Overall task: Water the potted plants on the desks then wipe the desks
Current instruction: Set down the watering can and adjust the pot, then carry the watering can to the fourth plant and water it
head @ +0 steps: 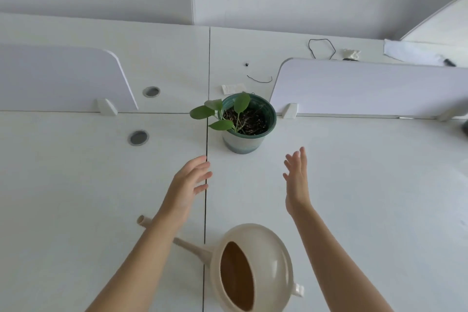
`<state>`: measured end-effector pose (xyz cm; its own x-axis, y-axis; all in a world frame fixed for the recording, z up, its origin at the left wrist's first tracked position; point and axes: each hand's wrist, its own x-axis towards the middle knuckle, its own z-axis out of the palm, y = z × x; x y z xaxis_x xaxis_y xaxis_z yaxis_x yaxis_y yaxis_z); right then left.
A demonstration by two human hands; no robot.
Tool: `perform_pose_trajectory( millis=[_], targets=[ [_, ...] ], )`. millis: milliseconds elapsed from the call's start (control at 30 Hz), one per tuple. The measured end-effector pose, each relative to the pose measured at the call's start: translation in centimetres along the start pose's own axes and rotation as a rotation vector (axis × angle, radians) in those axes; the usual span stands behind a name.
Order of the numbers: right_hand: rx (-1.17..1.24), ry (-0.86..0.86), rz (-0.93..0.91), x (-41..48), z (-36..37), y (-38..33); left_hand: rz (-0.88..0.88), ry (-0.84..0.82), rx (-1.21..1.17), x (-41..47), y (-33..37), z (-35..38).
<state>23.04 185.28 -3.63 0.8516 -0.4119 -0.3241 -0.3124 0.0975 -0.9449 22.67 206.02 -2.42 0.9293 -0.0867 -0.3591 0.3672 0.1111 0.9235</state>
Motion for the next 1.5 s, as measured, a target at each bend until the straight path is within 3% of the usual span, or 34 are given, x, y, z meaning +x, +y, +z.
perform_pose_trajectory(
  millis=[167,333,433,700,933,1200,1500],
  targets=[
    [-0.027,0.061,-0.003,-7.4,-3.6,1.1,0.145,0.102,-0.17,-7.7,-1.3,-5.1],
    [-0.192,0.08,0.01,-13.3,-5.8,4.5,0.128,0.337,-0.25,-10.8,-4.8,-8.3],
    [-0.218,0.076,0.049,-15.7,-6.0,6.3,0.064,0.394,-0.236,-10.5,-6.6,-8.6],
    [-0.431,0.009,0.103,-17.1,-5.6,8.6,-0.007,0.128,-0.195,-9.6,-7.5,-5.4],
    [-0.392,-0.044,0.062,-17.2,-5.8,8.5,0.006,0.092,-0.231,-10.2,-8.3,-5.4],
    [-0.39,-0.243,0.043,-15.3,-7.4,8.3,0.039,0.227,-0.33,-13.0,-9.2,-4.6],
    [-0.375,-0.608,0.048,-14.6,-7.1,6.0,0.142,0.59,-0.575,-19.5,-11.1,-2.2]
  ],
)
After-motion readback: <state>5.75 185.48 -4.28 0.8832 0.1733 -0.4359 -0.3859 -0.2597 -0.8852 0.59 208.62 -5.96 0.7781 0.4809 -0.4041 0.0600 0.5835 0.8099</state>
